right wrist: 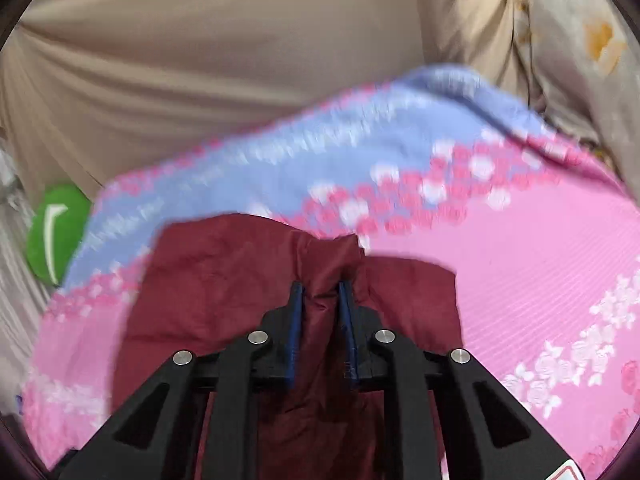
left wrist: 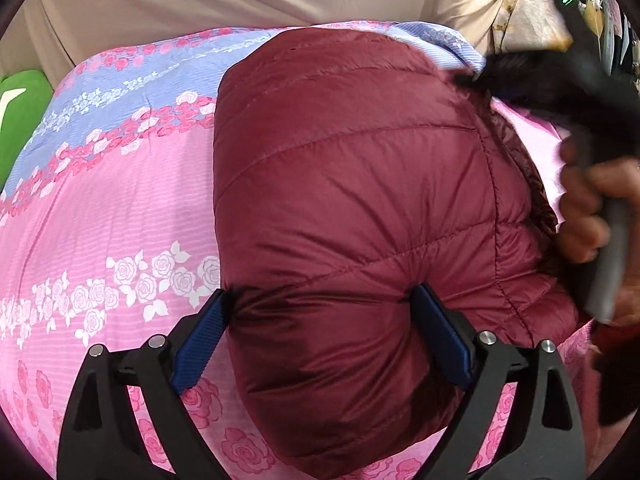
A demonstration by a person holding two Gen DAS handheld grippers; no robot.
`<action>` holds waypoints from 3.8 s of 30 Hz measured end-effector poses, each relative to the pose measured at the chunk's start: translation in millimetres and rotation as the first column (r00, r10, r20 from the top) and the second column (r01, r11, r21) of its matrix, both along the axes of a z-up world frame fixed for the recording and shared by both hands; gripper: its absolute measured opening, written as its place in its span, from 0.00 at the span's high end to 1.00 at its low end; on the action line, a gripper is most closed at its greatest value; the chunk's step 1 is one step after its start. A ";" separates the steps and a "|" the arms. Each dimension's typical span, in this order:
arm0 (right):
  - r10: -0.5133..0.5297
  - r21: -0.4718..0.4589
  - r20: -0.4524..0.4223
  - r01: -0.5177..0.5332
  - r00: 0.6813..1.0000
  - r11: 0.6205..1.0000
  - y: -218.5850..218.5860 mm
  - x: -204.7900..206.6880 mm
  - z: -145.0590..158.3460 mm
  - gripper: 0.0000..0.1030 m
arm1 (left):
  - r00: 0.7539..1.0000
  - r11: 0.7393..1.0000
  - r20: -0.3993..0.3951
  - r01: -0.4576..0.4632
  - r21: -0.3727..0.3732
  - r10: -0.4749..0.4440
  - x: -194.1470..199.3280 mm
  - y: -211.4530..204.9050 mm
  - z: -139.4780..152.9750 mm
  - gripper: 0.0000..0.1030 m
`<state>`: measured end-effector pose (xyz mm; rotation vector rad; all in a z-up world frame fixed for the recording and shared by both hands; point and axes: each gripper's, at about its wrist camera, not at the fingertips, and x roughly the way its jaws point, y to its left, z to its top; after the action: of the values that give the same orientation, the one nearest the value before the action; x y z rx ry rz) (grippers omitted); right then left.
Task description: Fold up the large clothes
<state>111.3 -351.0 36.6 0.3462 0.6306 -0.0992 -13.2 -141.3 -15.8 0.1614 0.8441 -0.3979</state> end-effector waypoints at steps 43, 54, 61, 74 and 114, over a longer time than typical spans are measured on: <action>0.019 0.197 -0.087 -0.001 0.996 0.980 -15.1 -154.7 -61.9 0.34 | 0.998 0.998 0.016 -0.062 -0.027 0.063 9.9 14.6 22.4 0.06; 0.102 0.370 -0.130 -0.047 0.986 0.928 -23.6 -121.1 -87.0 0.28 | 0.977 0.962 -0.209 -0.097 -0.256 0.043 54.3 48.9 2.6 0.04; 0.126 0.361 -0.123 -0.074 0.984 0.930 -17.4 -100.4 -83.9 0.21 | 0.973 0.961 -0.231 -0.047 -0.273 -0.018 61.9 27.5 -4.3 0.04; 0.148 0.313 -0.108 -0.107 0.983 0.944 -12.6 -78.4 -81.0 0.16 | 0.987 0.984 -0.160 -0.060 -0.167 0.033 71.3 3.1 -3.8 0.04; 0.041 0.122 0.269 -0.077 0.962 0.990 37.8 -150.8 52.6 0.82 | 0.931 0.961 0.314 0.240 -0.137 -0.188 9.1 -4.5 139.6 0.67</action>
<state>-39.6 -313.2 89.2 0.4593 0.3813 0.0465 -4.1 -145.7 123.8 0.1479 0.4901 -0.6344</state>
